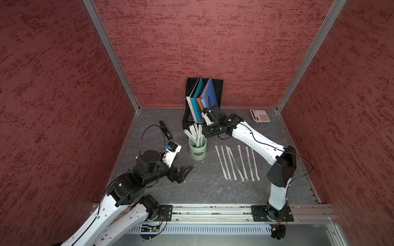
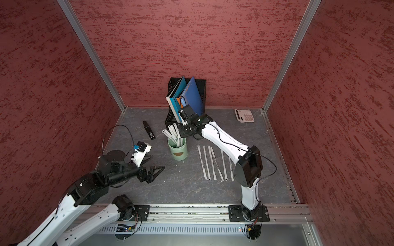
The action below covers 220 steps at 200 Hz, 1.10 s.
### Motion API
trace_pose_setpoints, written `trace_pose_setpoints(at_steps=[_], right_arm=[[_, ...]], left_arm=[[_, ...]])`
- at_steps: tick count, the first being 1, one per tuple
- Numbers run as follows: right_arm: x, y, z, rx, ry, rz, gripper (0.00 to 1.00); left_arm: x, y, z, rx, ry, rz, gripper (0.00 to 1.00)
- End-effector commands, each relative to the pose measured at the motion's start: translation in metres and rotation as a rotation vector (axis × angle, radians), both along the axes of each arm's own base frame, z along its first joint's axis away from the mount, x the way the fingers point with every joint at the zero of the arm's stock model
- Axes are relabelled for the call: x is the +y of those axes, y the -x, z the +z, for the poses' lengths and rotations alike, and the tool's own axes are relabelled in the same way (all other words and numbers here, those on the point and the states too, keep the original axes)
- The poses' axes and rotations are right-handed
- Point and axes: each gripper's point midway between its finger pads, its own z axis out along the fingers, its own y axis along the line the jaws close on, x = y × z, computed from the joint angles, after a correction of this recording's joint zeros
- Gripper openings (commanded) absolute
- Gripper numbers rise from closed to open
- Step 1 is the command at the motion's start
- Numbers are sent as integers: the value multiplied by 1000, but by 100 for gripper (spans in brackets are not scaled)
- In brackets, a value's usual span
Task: Take the straws out of the storage container
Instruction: Pick up the straw from the container.
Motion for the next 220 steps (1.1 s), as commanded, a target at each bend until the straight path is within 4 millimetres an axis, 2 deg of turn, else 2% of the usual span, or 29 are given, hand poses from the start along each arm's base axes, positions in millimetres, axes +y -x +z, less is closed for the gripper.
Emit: trace_pose_setpoints(at_steps=[1, 69, 125, 169, 196, 220], right_arm=[[4, -18, 0, -35, -21, -35, 22], [11, -27, -16, 2, -27, -31, 21], [16, -29, -19, 15, -42, -22, 21], [17, -28, -18, 20, -47, -17, 6], [16, -26, -12, 16, -54, -13, 2], [12, -20, 2, 4, -66, -10, 0]], left_arm=[[1, 0, -3, 3, -11, 4, 100], [1, -1, -3, 4, -12, 5, 100], [1, -1, -3, 4, -13, 4, 100], [1, 0, -3, 4, -12, 4, 99], [1, 0, -3, 3, -12, 4, 99], [1, 0, -2, 1, -11, 4, 99]])
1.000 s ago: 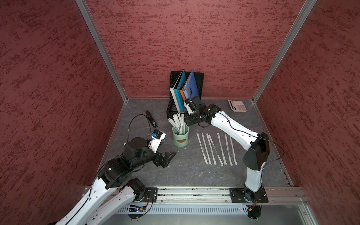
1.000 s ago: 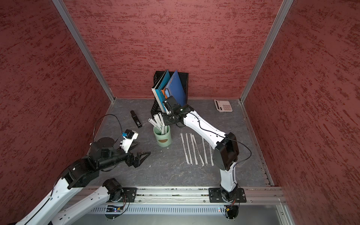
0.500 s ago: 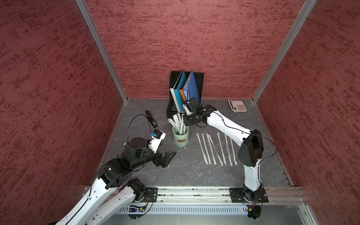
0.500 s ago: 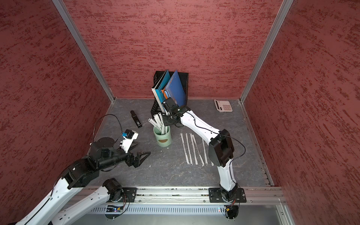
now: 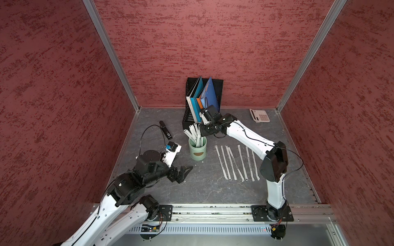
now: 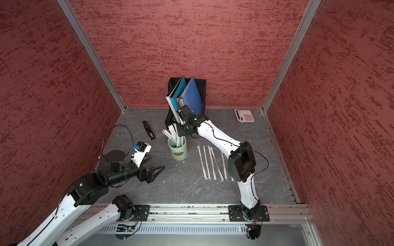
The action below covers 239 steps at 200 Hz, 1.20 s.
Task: Take the straws out of the storage container
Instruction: Pick up the straw from the container.
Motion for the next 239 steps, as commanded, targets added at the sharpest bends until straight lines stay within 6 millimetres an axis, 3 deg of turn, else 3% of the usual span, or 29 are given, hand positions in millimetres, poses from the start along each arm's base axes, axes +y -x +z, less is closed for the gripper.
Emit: trace_pose_setpoints(at_steps=[1, 85, 127, 170, 206, 223, 239], right_arm=[[-1, 1, 26, -33, -42, 4, 0], [-40, 39, 116, -152, -93, 2, 0], [-89, 51, 162, -279, 12, -79, 0], [-140, 64, 193, -354, 142, -166, 0], [-169, 73, 203, -370, 174, -219, 0], [-192, 73, 193, -327, 245, -268, 0], [-226, 72, 175, -253, 379, -348, 0]], left_arm=[[2, 0, -3, 1, -12, 4, 99], [1, 1, -2, 0, -8, 0, 100], [1, 1, 0, -4, -4, 0, 100], [2, 1, -2, 1, -10, 2, 99], [2, 1, -2, 1, -9, 4, 100], [2, 0, -2, 2, -11, 4, 99], [1, 0, -3, 7, -13, 3, 99]])
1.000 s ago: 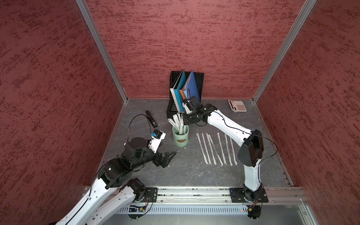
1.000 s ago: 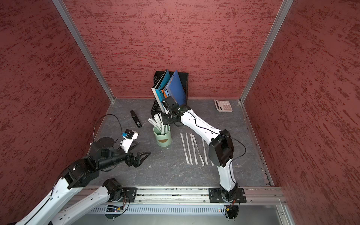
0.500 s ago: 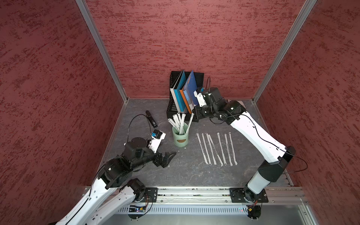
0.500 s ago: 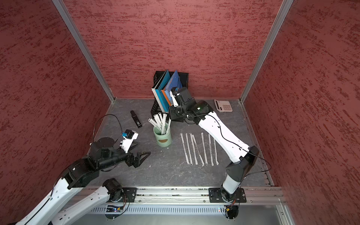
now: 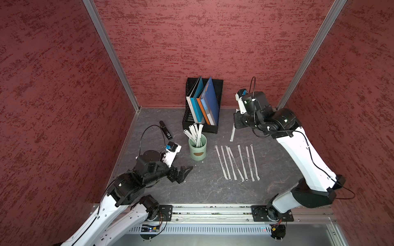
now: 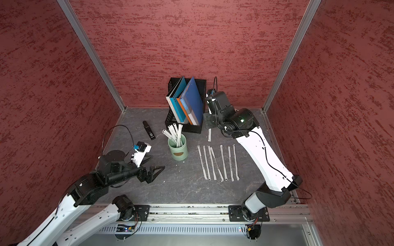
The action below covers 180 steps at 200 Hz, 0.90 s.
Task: Take the straws out of the storage container
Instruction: Pick up the straw from the container, then place the straw at the center of the board.
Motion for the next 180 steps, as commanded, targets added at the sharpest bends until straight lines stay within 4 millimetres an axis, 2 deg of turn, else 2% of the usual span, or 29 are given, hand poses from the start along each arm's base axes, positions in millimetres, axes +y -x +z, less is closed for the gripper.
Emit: trace_pose_setpoints(at_steps=[1, 21, 43, 59, 84, 107, 139, 180], right_arm=[[-55, 4, -24, 102, 179, -157, 0], [-97, 5, -54, 267, 285, -278, 0], [-121, 8, -95, 487, 327, -324, 0], [-129, 4, -125, 604, 343, -328, 0], [-142, -4, -167, 703, 331, -363, 0], [-156, -3, -202, 789, 314, -388, 0], [-167, -1, -244, 887, 292, -393, 0], [-177, -12, -290, 959, 233, -409, 0]], left_arm=[[1, 0, -4, 8, -13, 3, 99], [1, 0, -4, 10, -15, 1, 100], [0, -1, -6, 18, -21, 0, 99], [-1, -1, -8, 27, -26, -3, 99], [-1, -1, -8, 26, -27, -3, 99], [0, 0, -7, 21, -24, -4, 100], [-1, -1, -8, 25, -27, -6, 99], [-1, -2, -9, 26, -31, 0, 100]])
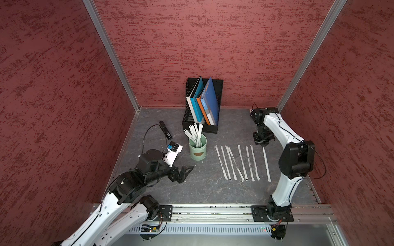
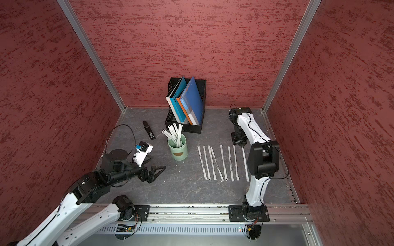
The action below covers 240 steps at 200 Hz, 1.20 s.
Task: Take the straws out of the storage container
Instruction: Place the straw at the center of the board.
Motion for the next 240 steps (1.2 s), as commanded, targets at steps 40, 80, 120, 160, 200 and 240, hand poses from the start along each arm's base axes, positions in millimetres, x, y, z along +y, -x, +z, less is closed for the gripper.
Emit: trace_pose_setpoints(at_steps=[40, 80, 120, 160, 200, 240], right_arm=[[1, -30, -55, 28, -92, -27, 0], [-4, -42, -69, 40, -92, -29, 0], [-11, -50, -79, 58, -79, -31, 0], [-18, -54, -83, 69, -50, -30, 6], [-20, -57, -81, 59, -44, -34, 14], [-25, -58, -65, 13, -14, -46, 17]], left_arm=[[1, -2, -3, 1, -18, 7, 100], [2, -3, -5, 6, -26, 12, 100], [1, -4, -6, 10, -31, 15, 99], [2, -5, -7, 11, -34, 21, 99], [2, -5, -7, 14, -37, 20, 99], [2, -6, -7, 11, -37, 23, 99]])
